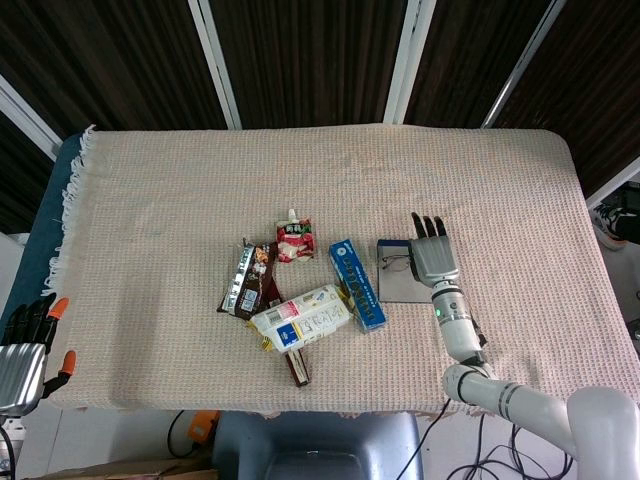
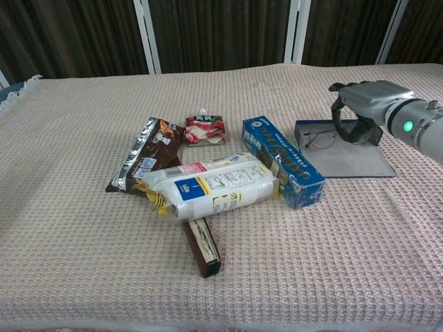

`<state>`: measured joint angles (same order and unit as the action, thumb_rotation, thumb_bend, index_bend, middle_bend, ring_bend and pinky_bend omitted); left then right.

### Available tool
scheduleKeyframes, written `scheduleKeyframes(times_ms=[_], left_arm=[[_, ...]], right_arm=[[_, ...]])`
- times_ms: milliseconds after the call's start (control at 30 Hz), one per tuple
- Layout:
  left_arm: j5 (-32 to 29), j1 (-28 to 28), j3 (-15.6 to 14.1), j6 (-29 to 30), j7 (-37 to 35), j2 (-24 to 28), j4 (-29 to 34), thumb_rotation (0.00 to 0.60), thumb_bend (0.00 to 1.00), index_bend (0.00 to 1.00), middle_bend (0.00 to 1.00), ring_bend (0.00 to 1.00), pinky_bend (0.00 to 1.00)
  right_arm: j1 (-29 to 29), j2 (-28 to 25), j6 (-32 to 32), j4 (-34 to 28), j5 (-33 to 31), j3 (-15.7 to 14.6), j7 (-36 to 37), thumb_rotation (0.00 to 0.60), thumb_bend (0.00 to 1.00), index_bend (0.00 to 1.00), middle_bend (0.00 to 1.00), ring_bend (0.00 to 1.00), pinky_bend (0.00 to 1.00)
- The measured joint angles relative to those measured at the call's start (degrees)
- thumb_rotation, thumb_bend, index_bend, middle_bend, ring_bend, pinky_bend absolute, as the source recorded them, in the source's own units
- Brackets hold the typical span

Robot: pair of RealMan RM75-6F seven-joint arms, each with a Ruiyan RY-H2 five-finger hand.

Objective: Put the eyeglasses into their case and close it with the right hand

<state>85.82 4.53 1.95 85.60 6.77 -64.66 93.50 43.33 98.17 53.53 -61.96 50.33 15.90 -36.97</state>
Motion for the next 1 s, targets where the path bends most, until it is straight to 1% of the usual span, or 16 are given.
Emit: scheduleKeyframes(times_ms=[233, 433, 1000], left_arm=[[-0.1, 0.0, 0.0, -0.1, -0.1, 0.1, 0.0, 0.600, 0.43, 0.00, 0.00, 0.00, 0.04], [0.1, 0.0, 0.0, 0.1, -0.3, 0.1, 0.0, 0.600, 0.43, 0.00, 0.00, 0.00, 0.04], [0.1, 0.0, -0.1, -0.1, -0.5, 0.3, 0.0, 0.600, 0.43, 0.00, 0.00, 0.00, 0.04]], right_arm=[[1.3, 2.2, 0.4, 3.4, -0.5, -0.4, -1.6, 0.600, 0.59, 0.71, 0.11, 0.00, 0.00], [1.8, 3.6, 0.1, 5.8, -0.5, -0.6, -1.2, 0.600, 0.59, 0.71, 0.11, 0.00, 0.00], [2.2, 5.4, 1.0, 8.8, 0.2, -0.5, -1.4, 0.600, 0.59, 0.69, 0.11, 0.00, 0.00]])
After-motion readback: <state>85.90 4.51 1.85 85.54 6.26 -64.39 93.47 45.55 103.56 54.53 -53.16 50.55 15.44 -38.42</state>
